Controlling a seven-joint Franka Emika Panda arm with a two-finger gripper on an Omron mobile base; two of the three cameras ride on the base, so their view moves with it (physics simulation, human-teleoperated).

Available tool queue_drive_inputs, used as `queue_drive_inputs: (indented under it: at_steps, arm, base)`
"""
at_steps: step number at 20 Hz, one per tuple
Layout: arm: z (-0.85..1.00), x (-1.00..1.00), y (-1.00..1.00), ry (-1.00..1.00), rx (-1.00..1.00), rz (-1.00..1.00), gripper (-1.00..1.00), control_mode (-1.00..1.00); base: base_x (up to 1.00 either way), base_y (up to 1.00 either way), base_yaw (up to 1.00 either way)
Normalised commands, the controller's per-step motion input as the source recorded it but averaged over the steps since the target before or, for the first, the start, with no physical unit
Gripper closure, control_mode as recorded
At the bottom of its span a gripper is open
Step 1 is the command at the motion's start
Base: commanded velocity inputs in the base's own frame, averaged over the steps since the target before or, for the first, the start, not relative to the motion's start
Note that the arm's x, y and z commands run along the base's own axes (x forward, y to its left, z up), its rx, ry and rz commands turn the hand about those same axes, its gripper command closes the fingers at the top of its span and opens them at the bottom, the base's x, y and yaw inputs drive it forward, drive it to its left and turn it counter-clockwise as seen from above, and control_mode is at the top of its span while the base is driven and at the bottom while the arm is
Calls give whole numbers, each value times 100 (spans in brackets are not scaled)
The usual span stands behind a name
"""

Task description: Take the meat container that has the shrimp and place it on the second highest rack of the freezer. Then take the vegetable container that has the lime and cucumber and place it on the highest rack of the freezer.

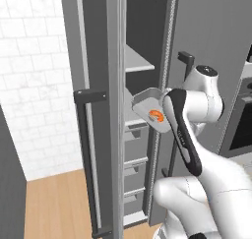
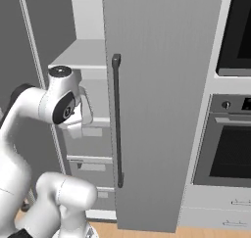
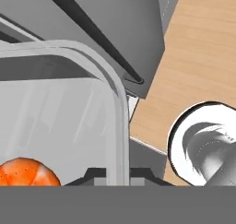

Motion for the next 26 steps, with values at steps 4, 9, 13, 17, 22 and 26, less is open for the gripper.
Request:
queue_drive_inputs:
  at_steps: [4, 9, 13, 17, 22, 26]
  arm:
    - [-44, 100, 1, 0, 0, -2, 100, -100]
    - [-62, 98, 18, -1, 0, 0, 100, -100]
    - [-47, 100, 51, -1, 0, 0, 100, -100]
    - [-16, 100, 37, 0, 3, 0, 100, -100]
    - [-4, 100, 0, 0, 13, 0, 100, -100]
    - [-23, 86, 0, 1, 6, 0, 100, -100]
  base:
    - [0, 0, 0]
    - [0, 0, 0]
    - [0, 0, 0]
    - [0, 0, 0]
    - [0, 0, 0]
    - [0, 0, 0]
